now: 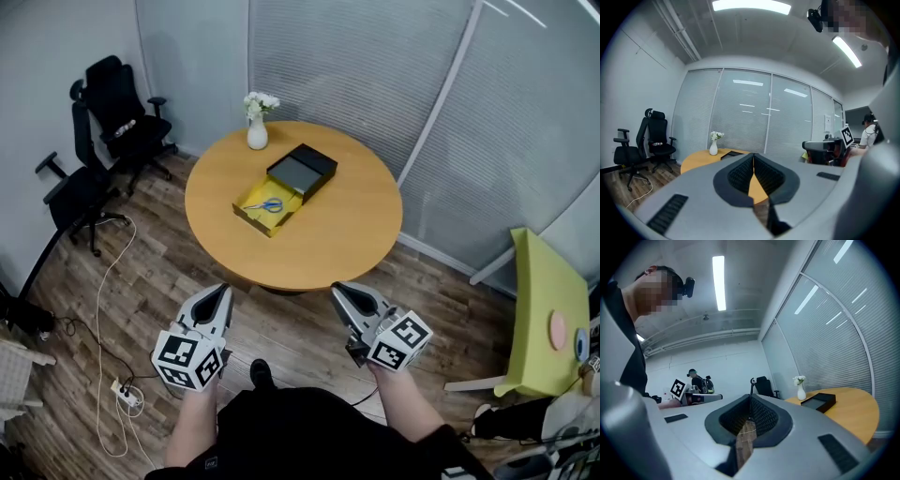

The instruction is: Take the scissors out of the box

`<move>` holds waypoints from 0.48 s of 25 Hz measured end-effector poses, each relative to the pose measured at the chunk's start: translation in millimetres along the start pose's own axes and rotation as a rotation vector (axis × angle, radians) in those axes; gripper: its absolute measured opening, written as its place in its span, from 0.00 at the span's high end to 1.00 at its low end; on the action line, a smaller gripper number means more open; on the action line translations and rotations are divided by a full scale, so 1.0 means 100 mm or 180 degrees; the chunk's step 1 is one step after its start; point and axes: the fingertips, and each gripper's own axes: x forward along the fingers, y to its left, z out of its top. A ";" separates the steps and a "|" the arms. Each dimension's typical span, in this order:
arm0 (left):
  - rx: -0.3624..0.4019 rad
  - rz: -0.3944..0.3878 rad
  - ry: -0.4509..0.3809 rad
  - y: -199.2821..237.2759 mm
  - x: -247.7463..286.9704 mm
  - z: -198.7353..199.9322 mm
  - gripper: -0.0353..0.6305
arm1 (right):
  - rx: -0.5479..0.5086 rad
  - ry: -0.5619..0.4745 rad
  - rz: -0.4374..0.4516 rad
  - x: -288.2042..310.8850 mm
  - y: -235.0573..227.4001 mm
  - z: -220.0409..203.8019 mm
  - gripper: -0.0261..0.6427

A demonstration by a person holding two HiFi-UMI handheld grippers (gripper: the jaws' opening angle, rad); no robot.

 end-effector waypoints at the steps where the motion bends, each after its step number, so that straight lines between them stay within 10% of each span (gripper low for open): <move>1: 0.0005 -0.0013 0.0004 0.10 0.06 0.03 0.92 | 0.0012 0.0007 -0.0015 0.10 -0.05 0.00 0.90; 12: -0.0120 0.0009 0.0028 1.17 0.35 0.07 0.92 | 0.0033 0.0210 0.0017 1.22 -0.22 -0.07 0.90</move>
